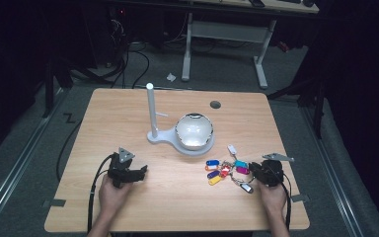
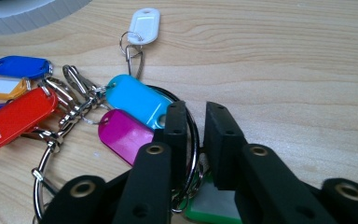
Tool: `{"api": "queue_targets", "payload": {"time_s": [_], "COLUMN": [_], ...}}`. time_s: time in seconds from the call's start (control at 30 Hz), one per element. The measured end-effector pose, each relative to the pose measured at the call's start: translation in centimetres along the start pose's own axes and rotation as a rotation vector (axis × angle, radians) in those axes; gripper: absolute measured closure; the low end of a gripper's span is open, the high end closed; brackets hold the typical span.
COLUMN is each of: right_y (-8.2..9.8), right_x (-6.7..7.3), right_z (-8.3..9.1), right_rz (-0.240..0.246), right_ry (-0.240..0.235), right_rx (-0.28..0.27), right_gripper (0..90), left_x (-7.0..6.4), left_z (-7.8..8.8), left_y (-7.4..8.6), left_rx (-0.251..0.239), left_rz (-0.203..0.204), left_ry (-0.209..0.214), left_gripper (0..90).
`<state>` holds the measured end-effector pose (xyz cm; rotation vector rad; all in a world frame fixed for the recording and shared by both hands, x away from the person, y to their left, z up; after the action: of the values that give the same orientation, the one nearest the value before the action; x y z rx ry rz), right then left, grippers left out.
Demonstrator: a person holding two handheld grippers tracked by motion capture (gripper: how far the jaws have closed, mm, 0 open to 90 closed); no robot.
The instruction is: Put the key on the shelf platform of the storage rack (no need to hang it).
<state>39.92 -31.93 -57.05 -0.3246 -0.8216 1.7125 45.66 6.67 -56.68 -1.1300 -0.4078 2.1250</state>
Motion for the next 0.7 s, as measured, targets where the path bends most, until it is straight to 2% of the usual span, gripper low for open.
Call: {"api": "queue_targets", "payload": {"time_s": [0.13,0.33,0.43,0.57,0.7], "right_y": [0.0,0.0,-0.4,-1.2,-2.6], "right_x": [0.1,0.1,0.2,0.7,1.5], "right_z": [0.0,0.1,0.6,1.5,2.3], "right_rz": [0.013,0.009,-0.015,-0.019,0.019], "right_ry": [0.003,-0.009,-0.037,-0.064,-0.088], "right_rx": [0.003,0.002,-0.035,-0.081,-0.106], "right_gripper": [85.1,85.9,86.1,86.4,86.7], "left_x": [0.0,0.0,0.0,0.0,0.0], "left_z": [0.0,0.0,0.0,0.0,0.0], "left_y": [0.0,0.0,0.0,0.0,0.0], "left_rx": [0.000,0.000,0.000,0.000,0.000], "left_rz": [0.001,0.000,0.000,0.001,0.000], "left_ry": [0.000,0.000,0.000,0.000,0.000], "left_gripper": [21.1,21.1,21.1,21.2,21.1]}}
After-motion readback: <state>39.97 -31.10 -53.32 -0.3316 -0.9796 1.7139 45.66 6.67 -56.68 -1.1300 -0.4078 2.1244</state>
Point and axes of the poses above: each handheld gripper's, and its own axes: z roughly backward along the jaws, y roughly out of its underside, x roughly to its left, the point moved 8 cm from there along -z, roughly forward along the jaws, and after that the axes turned 8 degrees about -y, right-handed, at the moved point
